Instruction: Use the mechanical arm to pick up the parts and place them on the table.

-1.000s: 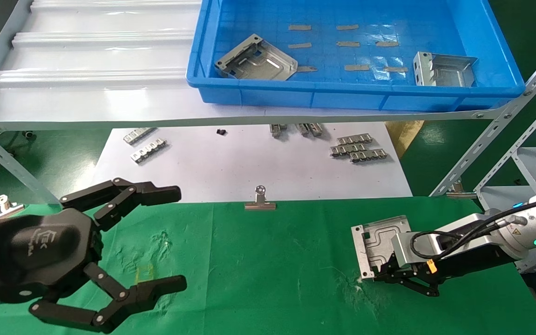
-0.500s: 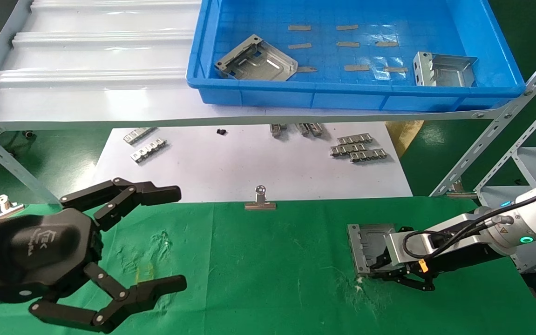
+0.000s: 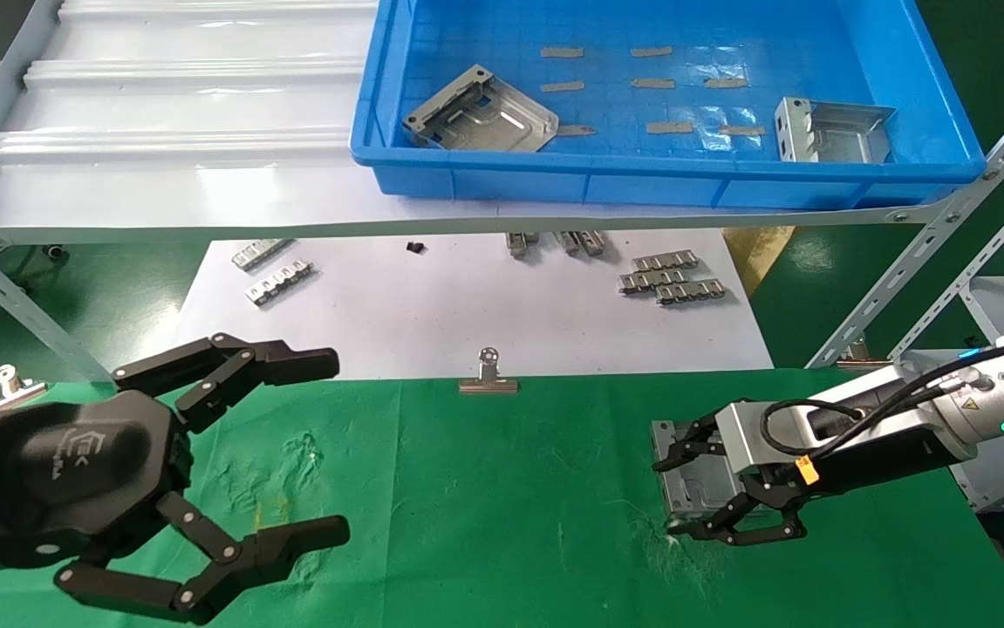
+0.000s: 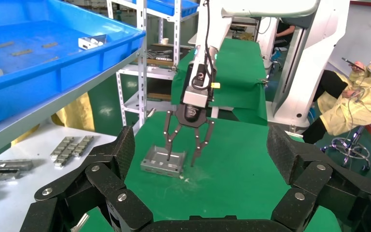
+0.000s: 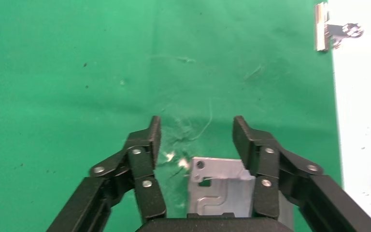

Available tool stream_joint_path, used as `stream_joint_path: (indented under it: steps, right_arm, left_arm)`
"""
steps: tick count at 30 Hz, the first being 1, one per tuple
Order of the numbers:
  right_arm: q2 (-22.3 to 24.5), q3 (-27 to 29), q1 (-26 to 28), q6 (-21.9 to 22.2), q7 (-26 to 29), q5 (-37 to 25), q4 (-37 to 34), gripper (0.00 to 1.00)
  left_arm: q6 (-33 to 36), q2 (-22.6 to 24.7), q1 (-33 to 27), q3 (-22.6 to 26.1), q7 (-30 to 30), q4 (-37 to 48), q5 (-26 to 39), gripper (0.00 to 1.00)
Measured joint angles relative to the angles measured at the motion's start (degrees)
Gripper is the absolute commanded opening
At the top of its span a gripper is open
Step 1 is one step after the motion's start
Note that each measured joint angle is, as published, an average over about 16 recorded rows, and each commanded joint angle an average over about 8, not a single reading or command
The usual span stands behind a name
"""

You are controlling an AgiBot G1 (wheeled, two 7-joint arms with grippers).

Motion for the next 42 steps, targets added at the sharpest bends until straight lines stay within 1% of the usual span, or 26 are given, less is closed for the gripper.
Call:
stream_joint_path:
  steps: [9,16,21,42]
  right_arm:
    - [0.4,0.8,-0.5,0.0,0.7,0.6,0.9,1.0]
    - [1.8,4.1,-3.0,0.5,3.3,1.6,4.6,1.0]
    - [3.5,8.3,-6.2,0.9,6.6,3.2,9.4,1.0]
    - [12.2,29.1,-21.6,3.0,23.3,11.3,33.0,1.0]
  left_arm:
    - [0.0,0.0,0.0,0.0,0.0,0.0,0.0,1.0]
    - [0.0,0.0,0.0,0.0,0.0,0.0,0.0,1.0]
    - [0.0,0.0,0.0,0.0,0.0,0.0,0.0,1.0]
    - [0.0,0.0,0.0,0.0,0.0,0.0,0.0,1.0]
